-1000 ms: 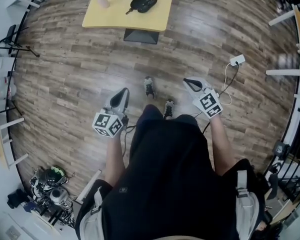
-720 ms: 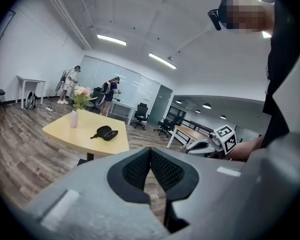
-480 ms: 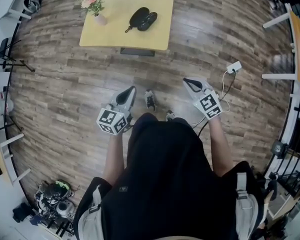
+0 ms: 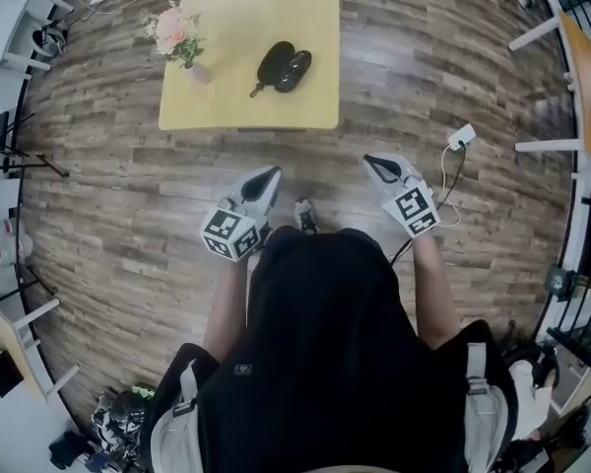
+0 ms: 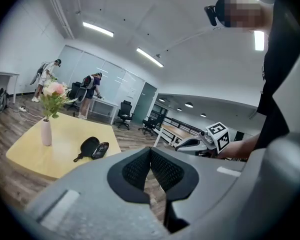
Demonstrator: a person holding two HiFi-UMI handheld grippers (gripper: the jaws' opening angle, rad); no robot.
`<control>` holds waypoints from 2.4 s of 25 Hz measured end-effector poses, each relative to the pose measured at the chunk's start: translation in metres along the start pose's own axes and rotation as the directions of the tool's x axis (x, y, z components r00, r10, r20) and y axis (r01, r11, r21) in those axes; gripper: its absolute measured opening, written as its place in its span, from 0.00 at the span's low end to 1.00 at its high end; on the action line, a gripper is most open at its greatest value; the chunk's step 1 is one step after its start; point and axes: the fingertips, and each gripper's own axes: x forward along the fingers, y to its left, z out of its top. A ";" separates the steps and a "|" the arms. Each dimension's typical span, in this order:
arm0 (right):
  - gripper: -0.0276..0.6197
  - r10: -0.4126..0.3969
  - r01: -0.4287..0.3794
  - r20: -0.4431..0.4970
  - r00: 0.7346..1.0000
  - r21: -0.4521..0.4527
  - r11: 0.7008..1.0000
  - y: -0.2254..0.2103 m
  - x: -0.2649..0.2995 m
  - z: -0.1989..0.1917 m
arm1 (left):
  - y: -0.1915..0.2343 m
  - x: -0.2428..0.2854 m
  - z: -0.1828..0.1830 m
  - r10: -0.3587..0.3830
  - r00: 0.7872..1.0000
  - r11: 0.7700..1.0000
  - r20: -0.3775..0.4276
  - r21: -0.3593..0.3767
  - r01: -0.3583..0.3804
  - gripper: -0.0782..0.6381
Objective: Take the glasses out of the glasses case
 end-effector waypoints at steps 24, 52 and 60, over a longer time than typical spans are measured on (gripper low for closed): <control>0.05 0.101 -0.101 0.004 0.995 -0.046 0.994 -0.152 0.085 0.032 | 0.078 0.117 0.066 0.105 0.994 0.993 0.037 -0.049 -0.103 0.12; 0.05 0.568 -0.580 -0.176 0.804 -0.440 0.686 -0.189 0.227 0.084 | 0.118 0.101 0.082 0.648 0.747 0.755 0.151 -0.255 -0.604 0.12; 0.05 0.469 -0.483 -0.136 0.873 -0.378 0.789 -0.189 0.263 0.103 | 0.172 0.087 0.093 0.571 0.810 0.813 0.138 -0.233 -0.534 0.12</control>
